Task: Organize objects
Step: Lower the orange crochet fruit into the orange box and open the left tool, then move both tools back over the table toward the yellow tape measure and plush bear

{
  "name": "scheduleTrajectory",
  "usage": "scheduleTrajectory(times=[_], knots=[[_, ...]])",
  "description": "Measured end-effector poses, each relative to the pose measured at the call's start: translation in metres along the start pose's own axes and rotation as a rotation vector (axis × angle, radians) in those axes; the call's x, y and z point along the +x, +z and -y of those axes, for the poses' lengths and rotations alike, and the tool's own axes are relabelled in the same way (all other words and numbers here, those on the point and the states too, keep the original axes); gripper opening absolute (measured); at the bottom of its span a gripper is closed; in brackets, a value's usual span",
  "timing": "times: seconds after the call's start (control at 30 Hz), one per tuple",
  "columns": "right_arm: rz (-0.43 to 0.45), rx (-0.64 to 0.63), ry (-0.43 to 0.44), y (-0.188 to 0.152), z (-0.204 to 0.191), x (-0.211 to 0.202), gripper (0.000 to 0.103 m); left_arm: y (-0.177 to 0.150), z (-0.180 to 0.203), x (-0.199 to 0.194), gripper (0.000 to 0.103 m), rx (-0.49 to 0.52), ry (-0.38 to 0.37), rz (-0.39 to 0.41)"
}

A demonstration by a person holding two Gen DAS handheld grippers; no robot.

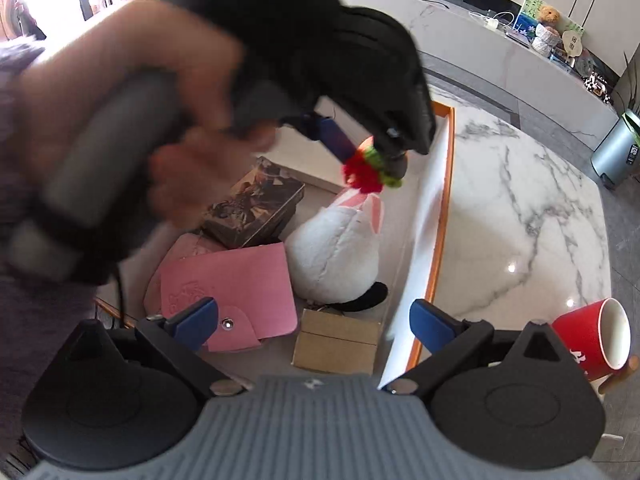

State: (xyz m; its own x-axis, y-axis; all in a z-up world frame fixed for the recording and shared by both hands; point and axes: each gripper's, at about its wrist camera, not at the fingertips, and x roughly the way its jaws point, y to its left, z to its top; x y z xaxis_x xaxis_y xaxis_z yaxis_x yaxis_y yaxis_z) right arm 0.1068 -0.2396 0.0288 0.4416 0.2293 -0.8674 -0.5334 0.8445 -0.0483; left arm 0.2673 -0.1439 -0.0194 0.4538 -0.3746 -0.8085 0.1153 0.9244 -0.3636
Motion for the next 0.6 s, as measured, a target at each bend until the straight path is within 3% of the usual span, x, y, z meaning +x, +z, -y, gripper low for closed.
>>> scheduleTrajectory(times=[0.1,0.13,0.17,0.2,0.27,0.33,0.47,0.6], knots=[[-0.003,0.007,0.006,0.002,0.005,0.003,0.102,0.004,0.007,0.004,0.048,0.017,-0.03,0.018],[-0.005,0.011,0.003,0.003,0.007,0.004,0.102,0.003,0.009,0.003,0.062,0.019,-0.009,0.036],[-0.009,0.018,-0.003,0.003,0.008,0.006,0.102,0.002,0.012,0.003,0.094,0.025,0.026,0.051],[-0.012,0.027,-0.011,0.004,0.011,0.007,0.102,0.002,0.015,0.003,0.101,0.044,0.073,0.069],[-0.004,0.04,-0.019,0.006,0.013,0.008,0.102,-0.003,0.02,0.002,0.101,0.105,0.133,0.096],[0.005,0.059,-0.019,0.005,0.013,0.009,0.102,-0.009,0.02,-0.003,0.101,0.134,0.164,0.07],[-0.005,0.003,-0.063,0.006,0.004,0.014,0.102,-0.024,0.003,-0.041,0.101,0.074,0.123,0.133],[-0.008,0.032,-0.05,0.008,0.005,0.013,0.102,-0.04,-0.015,-0.082,0.101,0.069,0.156,0.2]])
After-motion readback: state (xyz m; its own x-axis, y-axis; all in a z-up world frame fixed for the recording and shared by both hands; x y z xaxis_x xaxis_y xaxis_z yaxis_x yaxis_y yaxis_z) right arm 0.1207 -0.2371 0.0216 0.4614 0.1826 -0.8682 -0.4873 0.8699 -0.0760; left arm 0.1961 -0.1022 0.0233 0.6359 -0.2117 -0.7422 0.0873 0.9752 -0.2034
